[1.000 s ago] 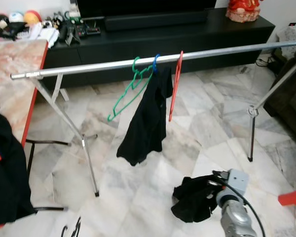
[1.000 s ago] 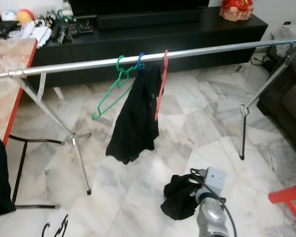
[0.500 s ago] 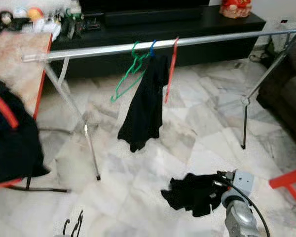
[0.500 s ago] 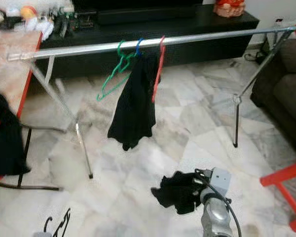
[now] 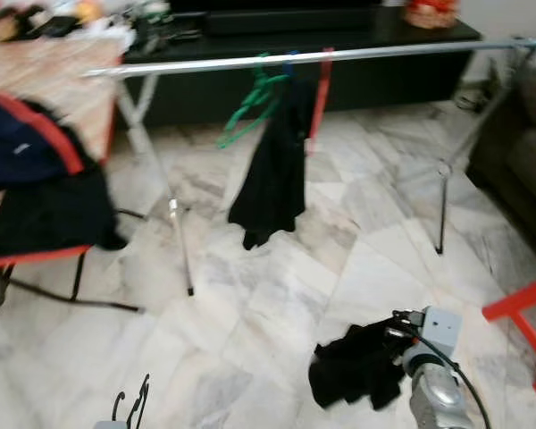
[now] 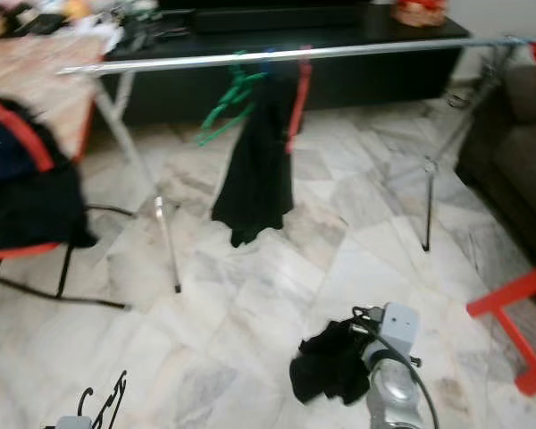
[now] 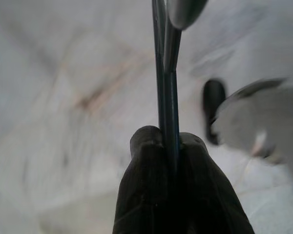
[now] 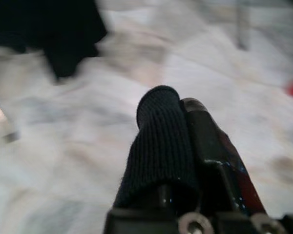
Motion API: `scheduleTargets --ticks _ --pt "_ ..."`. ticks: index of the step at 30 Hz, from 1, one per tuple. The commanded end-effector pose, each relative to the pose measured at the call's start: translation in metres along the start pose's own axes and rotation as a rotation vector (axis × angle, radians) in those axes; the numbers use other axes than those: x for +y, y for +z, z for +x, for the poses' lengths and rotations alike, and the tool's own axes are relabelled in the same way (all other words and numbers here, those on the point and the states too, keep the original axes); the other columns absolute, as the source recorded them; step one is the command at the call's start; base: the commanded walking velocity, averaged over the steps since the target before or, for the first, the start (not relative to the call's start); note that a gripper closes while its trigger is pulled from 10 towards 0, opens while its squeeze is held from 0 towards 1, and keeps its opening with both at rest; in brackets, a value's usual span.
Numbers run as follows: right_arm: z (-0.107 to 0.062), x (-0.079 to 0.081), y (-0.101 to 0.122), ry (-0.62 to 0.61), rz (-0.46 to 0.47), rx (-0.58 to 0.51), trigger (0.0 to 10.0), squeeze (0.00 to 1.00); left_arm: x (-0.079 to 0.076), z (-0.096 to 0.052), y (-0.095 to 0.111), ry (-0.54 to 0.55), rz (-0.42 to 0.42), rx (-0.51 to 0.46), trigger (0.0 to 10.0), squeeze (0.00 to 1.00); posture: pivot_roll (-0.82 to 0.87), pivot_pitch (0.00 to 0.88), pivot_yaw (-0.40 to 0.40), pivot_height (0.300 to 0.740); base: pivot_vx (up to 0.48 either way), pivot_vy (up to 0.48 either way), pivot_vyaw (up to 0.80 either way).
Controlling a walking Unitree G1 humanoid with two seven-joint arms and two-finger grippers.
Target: Hang hanger
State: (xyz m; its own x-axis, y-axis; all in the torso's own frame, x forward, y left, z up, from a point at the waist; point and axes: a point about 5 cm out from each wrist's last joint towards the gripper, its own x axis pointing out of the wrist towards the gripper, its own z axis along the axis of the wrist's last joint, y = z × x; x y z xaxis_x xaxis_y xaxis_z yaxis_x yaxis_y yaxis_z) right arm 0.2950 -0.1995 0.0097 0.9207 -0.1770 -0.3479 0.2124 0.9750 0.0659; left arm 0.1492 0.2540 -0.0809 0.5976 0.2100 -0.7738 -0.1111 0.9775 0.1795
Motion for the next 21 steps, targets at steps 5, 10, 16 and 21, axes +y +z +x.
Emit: scheduleTargets --ticks 5,10,16,21 --pt "0.001 0.001 0.003 0.012 -0.011 -0.014 10.0 0.0 0.0 -0.006 -0.022 -0.003 0.016 0.077 10.0 0.0 0.04 0.171 -0.002 0.74 -0.185 0.0 0.8" --pt "0.001 0.002 0.002 0.017 0.003 0.007 10.0 0.0 0.001 -0.005 -0.019 -0.008 0.04 0.069 10.0 0.0 0.03 0.155 -0.001 0.74 0.0 0.0 0.16" --pt "0.004 -0.001 0.009 0.003 -0.005 -0.009 10.0 0.0 0.005 0.001 0.007 -0.017 0.054 -0.038 10.0 0.0 0.04 0.146 -0.003 0.74 0.0 0.0 0.0" --pt "0.006 -0.004 0.01 -0.018 0.002 0.001 10.0 0.0 0.005 0.003 0.02 -0.035 0.074 -0.08 10.0 0.0 0.04 0.132 -0.006 0.74 0.0 0.0 -0.32"
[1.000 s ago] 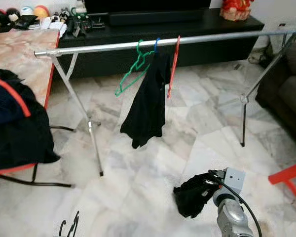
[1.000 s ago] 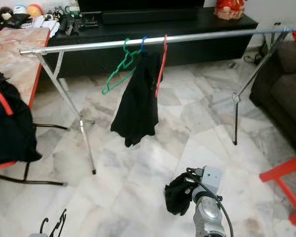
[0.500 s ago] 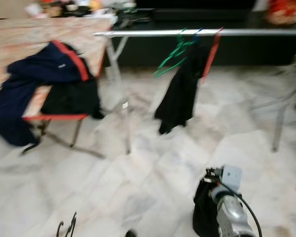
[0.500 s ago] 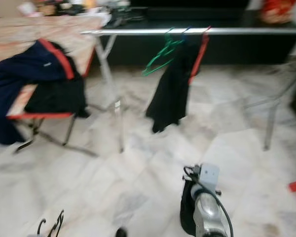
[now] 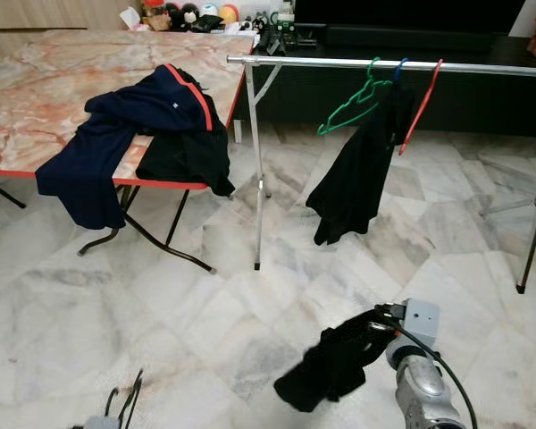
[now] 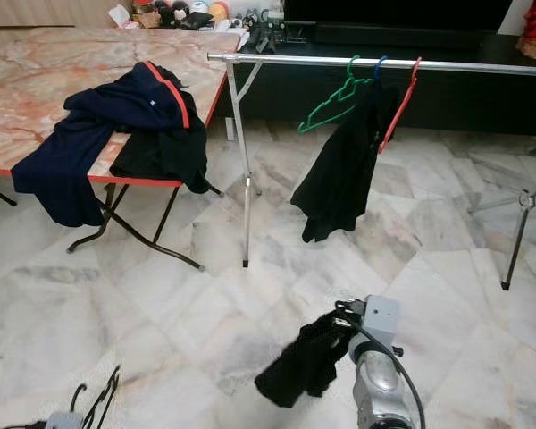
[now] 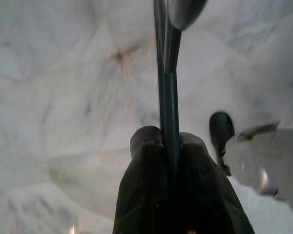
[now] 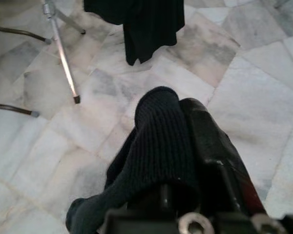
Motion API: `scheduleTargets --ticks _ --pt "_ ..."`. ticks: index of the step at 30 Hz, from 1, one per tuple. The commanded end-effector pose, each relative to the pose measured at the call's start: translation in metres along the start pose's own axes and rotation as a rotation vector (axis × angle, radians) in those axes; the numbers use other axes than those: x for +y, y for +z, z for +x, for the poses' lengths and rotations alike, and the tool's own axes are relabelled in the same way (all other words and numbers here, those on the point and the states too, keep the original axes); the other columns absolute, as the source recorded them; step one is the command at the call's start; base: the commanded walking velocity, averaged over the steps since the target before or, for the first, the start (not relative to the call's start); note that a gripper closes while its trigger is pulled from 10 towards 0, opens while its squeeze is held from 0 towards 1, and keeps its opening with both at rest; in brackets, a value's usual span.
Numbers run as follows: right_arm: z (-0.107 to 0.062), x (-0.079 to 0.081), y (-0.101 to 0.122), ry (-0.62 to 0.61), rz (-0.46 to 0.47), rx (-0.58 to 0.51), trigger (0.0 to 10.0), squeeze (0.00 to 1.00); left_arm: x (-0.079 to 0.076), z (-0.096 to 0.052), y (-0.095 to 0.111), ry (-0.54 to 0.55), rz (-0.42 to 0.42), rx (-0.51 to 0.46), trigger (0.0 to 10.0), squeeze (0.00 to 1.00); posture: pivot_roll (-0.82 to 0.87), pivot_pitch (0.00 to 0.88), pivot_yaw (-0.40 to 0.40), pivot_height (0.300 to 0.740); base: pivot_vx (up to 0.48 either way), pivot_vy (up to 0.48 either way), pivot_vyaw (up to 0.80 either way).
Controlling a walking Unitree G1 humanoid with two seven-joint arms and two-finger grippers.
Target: Hang hanger
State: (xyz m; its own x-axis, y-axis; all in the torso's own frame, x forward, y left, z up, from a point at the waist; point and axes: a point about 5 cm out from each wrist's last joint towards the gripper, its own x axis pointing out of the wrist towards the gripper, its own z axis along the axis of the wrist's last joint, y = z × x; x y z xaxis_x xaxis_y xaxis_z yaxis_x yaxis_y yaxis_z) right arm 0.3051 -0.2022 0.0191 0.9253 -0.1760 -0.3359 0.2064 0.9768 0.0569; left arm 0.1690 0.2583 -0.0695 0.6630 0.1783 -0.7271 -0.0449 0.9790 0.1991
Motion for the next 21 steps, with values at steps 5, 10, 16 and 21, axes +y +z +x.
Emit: scheduleTargets --ticks 5,10,16,21 --pt "-0.001 -0.004 -0.004 -0.021 0.008 0.026 10.0 0.0 -0.004 0.002 0.015 -0.033 0.026 -0.082 10.0 0.0 0.04 0.117 -0.007 0.74 0.0 0.0 -0.8" --pt "0.002 0.004 0.0 -0.005 -0.008 0.024 10.0 0.0 -0.011 0.004 0.044 -0.089 0.137 -0.226 10.0 0.0 0.04 0.102 -0.008 0.74 0.0 0.0 -0.41" --pt "0.01 0.013 0.01 0.044 -0.112 0.073 10.0 0.0 -0.02 0.002 0.085 -0.261 0.268 -0.377 10.0 0.0 0.05 0.108 -0.011 0.74 0.0 0.0 0.0" --pt "0.022 0.025 0.038 0.089 -0.18 0.078 10.0 0.0 -0.039 -0.011 0.124 -0.609 0.526 -0.401 10.0 0.0 0.05 0.135 -0.01 0.74 0.0 0.0 0.0"
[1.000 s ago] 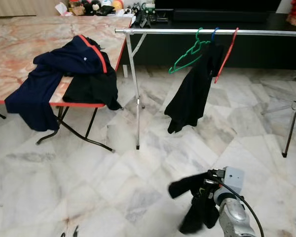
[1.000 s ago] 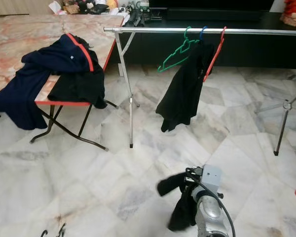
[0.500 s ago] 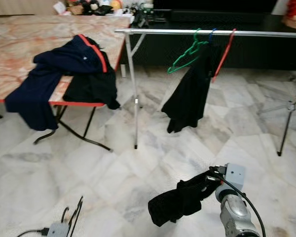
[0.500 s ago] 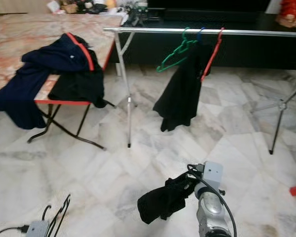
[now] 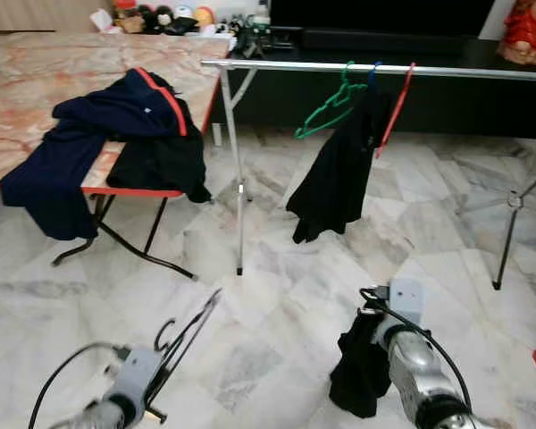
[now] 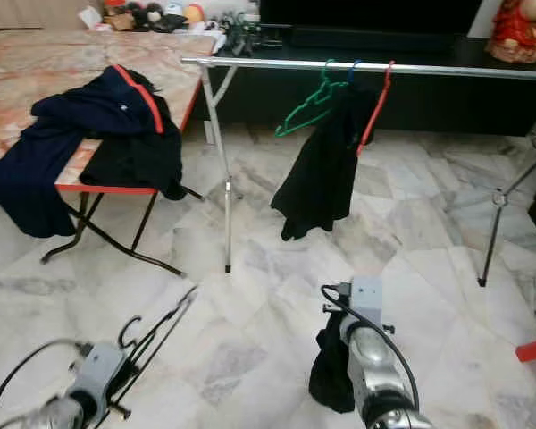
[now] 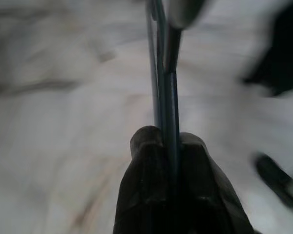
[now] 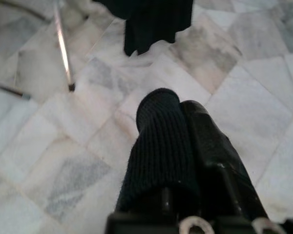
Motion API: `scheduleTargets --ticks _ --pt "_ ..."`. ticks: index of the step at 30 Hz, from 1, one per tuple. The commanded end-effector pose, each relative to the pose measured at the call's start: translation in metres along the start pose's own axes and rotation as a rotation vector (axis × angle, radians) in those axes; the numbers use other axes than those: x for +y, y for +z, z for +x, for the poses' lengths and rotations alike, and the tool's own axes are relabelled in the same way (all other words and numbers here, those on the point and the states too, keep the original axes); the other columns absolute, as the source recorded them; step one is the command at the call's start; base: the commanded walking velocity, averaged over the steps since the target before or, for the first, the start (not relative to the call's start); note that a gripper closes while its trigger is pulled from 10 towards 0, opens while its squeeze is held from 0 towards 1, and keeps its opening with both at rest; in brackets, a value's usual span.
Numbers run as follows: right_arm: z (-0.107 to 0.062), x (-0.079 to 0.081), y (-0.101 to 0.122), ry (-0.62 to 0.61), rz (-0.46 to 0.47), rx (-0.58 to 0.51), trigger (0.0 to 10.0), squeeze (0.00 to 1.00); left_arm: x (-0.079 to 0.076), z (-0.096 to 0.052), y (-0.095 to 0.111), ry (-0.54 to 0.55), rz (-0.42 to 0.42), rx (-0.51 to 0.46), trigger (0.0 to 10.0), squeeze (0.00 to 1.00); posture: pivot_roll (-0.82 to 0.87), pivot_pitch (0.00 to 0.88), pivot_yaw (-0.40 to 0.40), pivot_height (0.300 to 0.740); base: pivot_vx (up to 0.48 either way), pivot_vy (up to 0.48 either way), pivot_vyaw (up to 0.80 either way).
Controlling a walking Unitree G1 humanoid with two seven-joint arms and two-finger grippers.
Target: Hang hanger
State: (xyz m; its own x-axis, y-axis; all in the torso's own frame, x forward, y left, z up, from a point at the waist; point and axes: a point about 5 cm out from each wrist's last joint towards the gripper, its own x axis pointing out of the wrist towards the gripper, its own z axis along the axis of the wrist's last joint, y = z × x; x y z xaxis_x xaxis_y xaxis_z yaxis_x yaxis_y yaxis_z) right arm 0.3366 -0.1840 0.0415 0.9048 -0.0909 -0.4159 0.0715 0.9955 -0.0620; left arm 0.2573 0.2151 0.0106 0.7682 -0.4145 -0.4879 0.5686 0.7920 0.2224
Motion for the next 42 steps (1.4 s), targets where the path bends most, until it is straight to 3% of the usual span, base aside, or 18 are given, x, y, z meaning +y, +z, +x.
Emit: scheduleTargets --ticks 1,3,9,13,19,26,42 --pt "0.004 0.0 0.015 0.015 -0.029 -0.022 10.0 0.0 -0.008 0.002 0.01 -0.204 0.108 0.05 10.0 0.0 0.05 0.138 -0.011 0.74 0.0 0.0 0.0" --pt "0.006 0.003 0.029 0.028 -0.062 -0.053 10.0 0.0 -0.009 0.003 0.019 -0.32 0.197 0.089 10.0 0.0 0.05 0.146 -0.013 0.74 0.0 0.0 0.0" --pt "0.008 0.011 0.042 0.058 -0.088 -0.075 10.0 0.0 -0.009 0.005 0.04 -0.451 0.22 0.109 10.0 0.0 0.05 0.159 -0.02 0.74 0.0 0.0 0.0" --pt "0.008 0.015 0.044 0.07 -0.086 -0.07 10.0 0.0 -0.019 0.008 0.063 -0.529 0.236 0.052 10.0 0.0 0.05 0.17 -0.026 0.74 0.0 0.0 0.0" --pt "0.008 0.019 0.036 0.091 -0.082 -0.04 10.0 0.0 -0.03 0.021 0.082 -0.516 0.191 0.001 10.0 0.0 0.05 0.179 -0.032 0.74 0.0 0.0 0.0" --pt "0.007 0.022 0.033 0.108 -0.084 -0.029 10.0 0.0 -0.032 0.028 0.094 -0.476 0.165 -0.03 10.0 0.0 0.05 0.187 -0.034 0.74 0.0 0.0 0.0" --pt "0.007 0.014 0.031 0.097 -0.087 -0.025 10.0 0.0 -0.024 0.023 0.095 -0.427 0.197 0.004 10.0 0.0 0.05 0.19 -0.039 0.74 0.0 0.0 0.0"
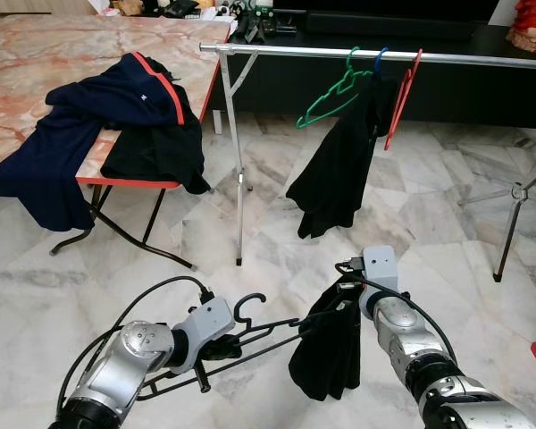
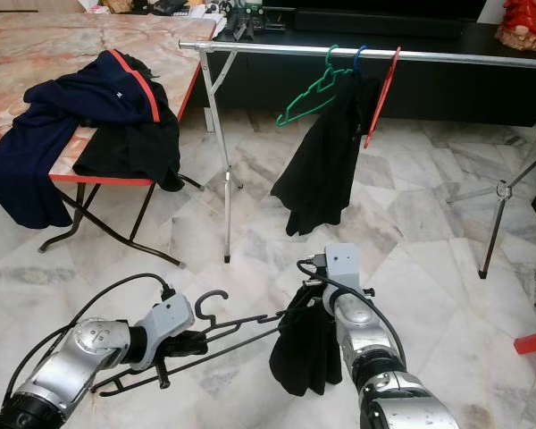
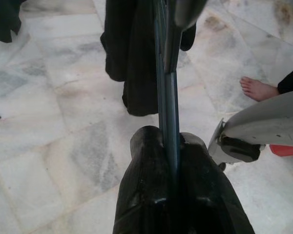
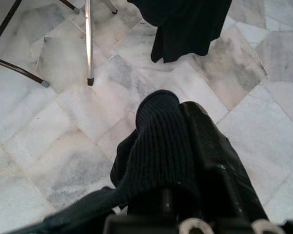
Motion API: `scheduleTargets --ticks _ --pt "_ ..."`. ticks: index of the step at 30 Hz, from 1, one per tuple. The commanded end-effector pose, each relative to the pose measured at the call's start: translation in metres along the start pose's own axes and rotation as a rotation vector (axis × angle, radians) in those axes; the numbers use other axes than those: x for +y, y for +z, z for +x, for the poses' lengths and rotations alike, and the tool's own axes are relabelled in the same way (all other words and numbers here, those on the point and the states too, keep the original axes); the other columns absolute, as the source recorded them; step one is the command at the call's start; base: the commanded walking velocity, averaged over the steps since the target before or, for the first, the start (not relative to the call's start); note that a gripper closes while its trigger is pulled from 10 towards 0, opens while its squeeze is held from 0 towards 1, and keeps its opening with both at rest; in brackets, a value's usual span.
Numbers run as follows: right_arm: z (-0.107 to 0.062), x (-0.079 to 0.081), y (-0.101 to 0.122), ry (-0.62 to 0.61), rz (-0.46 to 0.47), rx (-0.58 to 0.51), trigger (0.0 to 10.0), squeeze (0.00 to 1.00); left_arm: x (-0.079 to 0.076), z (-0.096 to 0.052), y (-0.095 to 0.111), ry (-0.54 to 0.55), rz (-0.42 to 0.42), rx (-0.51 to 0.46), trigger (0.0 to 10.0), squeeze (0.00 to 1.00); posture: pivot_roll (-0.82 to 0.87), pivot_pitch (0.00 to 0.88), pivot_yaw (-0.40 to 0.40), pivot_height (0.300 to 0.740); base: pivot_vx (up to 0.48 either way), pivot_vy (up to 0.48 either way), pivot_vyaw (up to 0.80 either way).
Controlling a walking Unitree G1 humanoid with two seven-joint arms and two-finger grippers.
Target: Hang hanger
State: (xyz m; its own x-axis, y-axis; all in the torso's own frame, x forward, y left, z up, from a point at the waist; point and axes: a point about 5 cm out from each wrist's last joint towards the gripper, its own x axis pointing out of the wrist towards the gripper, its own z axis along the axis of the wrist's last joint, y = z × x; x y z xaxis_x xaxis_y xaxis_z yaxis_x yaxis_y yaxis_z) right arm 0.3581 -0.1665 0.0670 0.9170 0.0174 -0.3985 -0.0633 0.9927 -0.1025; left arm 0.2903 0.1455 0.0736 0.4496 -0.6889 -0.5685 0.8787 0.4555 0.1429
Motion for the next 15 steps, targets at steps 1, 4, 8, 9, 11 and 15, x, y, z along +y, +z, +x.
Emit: scheduleTargets --ticks 1,4,8,9,11,15 --pt "-0.001 -0.004 -0.002 -0.01 0.005 0.004 10.0 0.0 -0.002 0.0 0.002 0.004 0.016 0.007 10.0 0.0 0.05 0.19 -0.039 0.74 0.0 0.0 0.0" --pt "-0.001 -0.005 -0.002 -0.012 0.005 0.003 10.0 0.0 -0.003 0.001 0.004 0.001 0.018 0.0 10.0 0.0 0.05 0.189 -0.04 0.74 0.0 0.0 0.0" --pt "0.0 -0.003 0.003 -0.004 0.005 -0.01 10.0 0.0 -0.005 0.004 0.008 -0.002 0.019 -0.015 10.0 0.0 0.05 0.191 -0.039 0.74 0.0 0.0 0.0" --pt "0.0 -0.002 0.004 0.0 0.008 -0.013 10.0 0.0 -0.005 0.005 0.008 -0.001 0.017 -0.019 10.0 0.0 0.05 0.191 -0.039 0.74 0.0 0.0 0.0" --pt "0.001 0.0 0.006 0.005 0.016 -0.018 10.0 0.0 -0.006 0.006 0.01 -0.002 0.01 -0.032 10.0 0.0 0.05 0.19 -0.039 0.74 0.0 0.0 0.0" --pt "0.001 0.003 0.008 0.004 0.025 -0.018 10.0 0.0 -0.007 0.007 0.014 0.007 -0.008 -0.064 10.0 0.0 0.05 0.188 -0.038 0.74 0.0 0.0 0.0"
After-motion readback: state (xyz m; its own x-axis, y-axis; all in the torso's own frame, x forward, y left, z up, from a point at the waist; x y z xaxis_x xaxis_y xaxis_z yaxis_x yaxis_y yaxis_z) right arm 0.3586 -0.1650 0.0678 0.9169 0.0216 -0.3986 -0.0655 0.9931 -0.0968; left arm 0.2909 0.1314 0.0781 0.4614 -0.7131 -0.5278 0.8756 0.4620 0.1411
